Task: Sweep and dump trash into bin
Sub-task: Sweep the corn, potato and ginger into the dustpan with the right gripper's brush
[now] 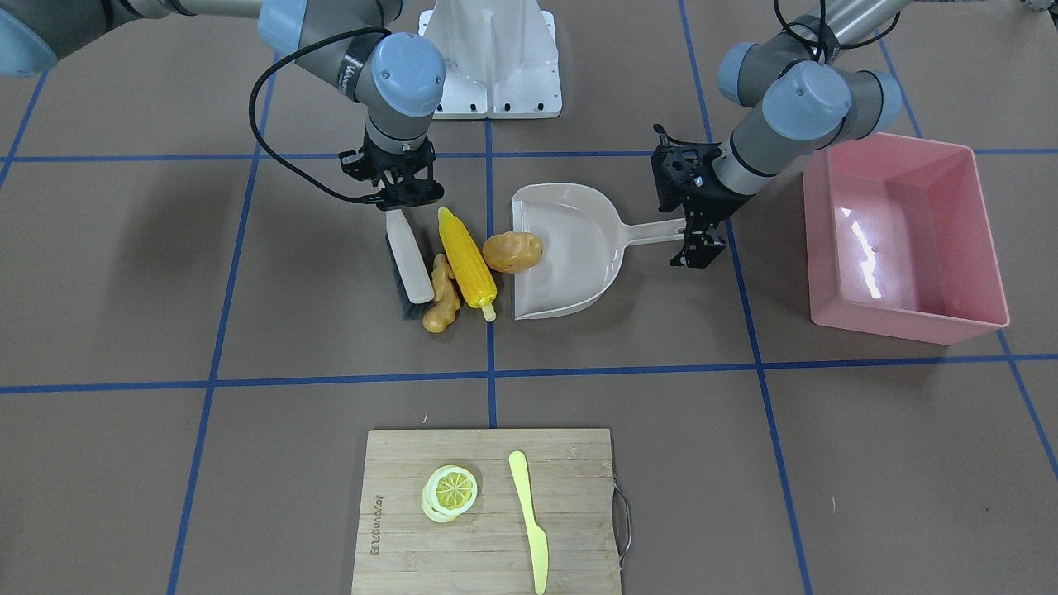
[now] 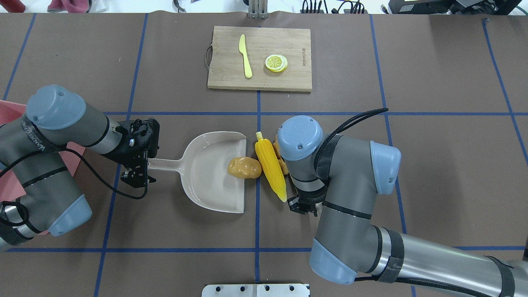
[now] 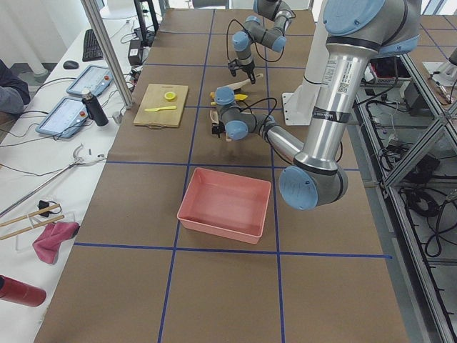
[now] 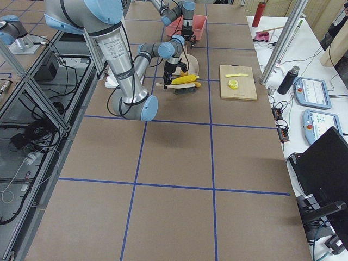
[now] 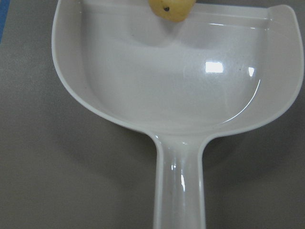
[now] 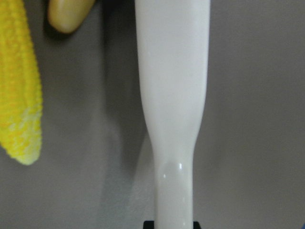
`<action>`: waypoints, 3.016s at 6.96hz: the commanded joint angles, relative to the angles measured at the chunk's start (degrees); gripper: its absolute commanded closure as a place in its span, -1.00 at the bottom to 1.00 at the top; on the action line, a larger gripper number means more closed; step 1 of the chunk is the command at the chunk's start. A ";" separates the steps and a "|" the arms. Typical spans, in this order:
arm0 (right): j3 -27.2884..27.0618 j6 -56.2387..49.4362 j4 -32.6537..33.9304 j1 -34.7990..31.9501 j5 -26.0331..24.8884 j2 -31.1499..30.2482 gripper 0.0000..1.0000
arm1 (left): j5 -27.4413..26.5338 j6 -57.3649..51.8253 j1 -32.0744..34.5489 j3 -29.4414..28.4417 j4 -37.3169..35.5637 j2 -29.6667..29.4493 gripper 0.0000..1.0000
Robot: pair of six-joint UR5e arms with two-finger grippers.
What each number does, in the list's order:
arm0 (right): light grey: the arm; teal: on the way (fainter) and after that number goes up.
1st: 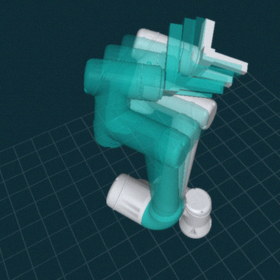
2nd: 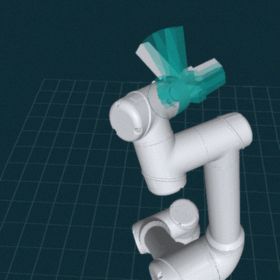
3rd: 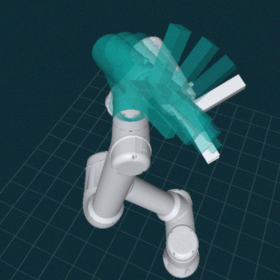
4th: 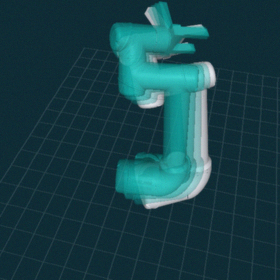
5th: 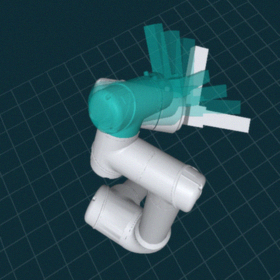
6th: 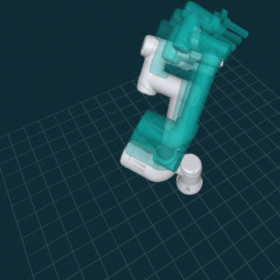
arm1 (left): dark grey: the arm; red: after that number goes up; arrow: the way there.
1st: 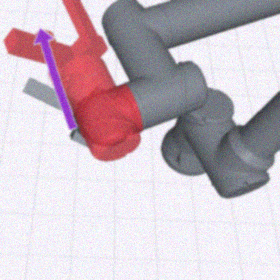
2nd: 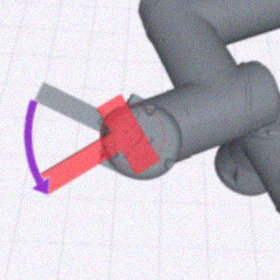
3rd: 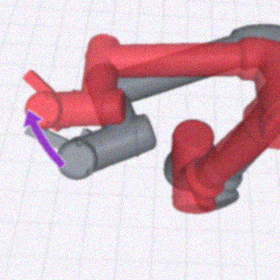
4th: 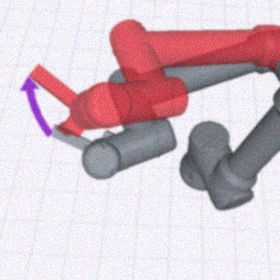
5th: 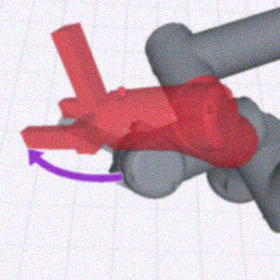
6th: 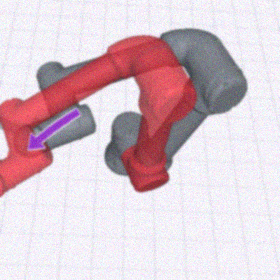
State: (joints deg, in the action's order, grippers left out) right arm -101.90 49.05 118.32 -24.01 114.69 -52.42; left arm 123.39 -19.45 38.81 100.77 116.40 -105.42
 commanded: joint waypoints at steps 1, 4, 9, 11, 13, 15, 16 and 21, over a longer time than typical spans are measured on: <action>0.65 0.53 -3.00 0.28 -0.17 0.48 1.00 | 0.18 -0.06 0.03 0.04 0.05 0.12 -0.96; 1.88 2.98 -8.09 0.28 0.09 1.44 1.00 | 0.18 0.38 0.03 0.30 0.05 0.30 -0.94; 3.12 16.13 -19.77 5.19 0.18 1.97 1.00 | 0.18 0.20 0.12 0.22 0.92 1.09 -0.78; 2.94 22.74 -25.67 5.55 2.10 1.97 1.00 | 0.18 0.20 0.12 0.12 1.11 1.09 -0.78; 3.90 28.10 -33.98 5.37 2.81 1.71 1.00 | 0.18 -0.06 0.03 -0.14 1.28 1.18 -0.53; 5.92 32.77 -41.39 5.46 3.08 1.62 1.00 | 0.09 0.73 0.12 0.30 1.72 2.14 0.24; 6.10 35.48 -45.25 5.46 3.17 1.62 1.00 | 0.18 0.64 0.12 0.30 1.72 2.14 0.41; 5.75 38.23 -48.10 2.48 5.71 1.62 1.00 | 0.18 0.03 0.03 -0.05 2.51 2.14 0.77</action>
State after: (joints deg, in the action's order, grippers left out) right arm -96.02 87.16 70.24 -20.50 119.50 -50.61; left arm 123.57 -19.38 38.86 100.79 118.48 -103.27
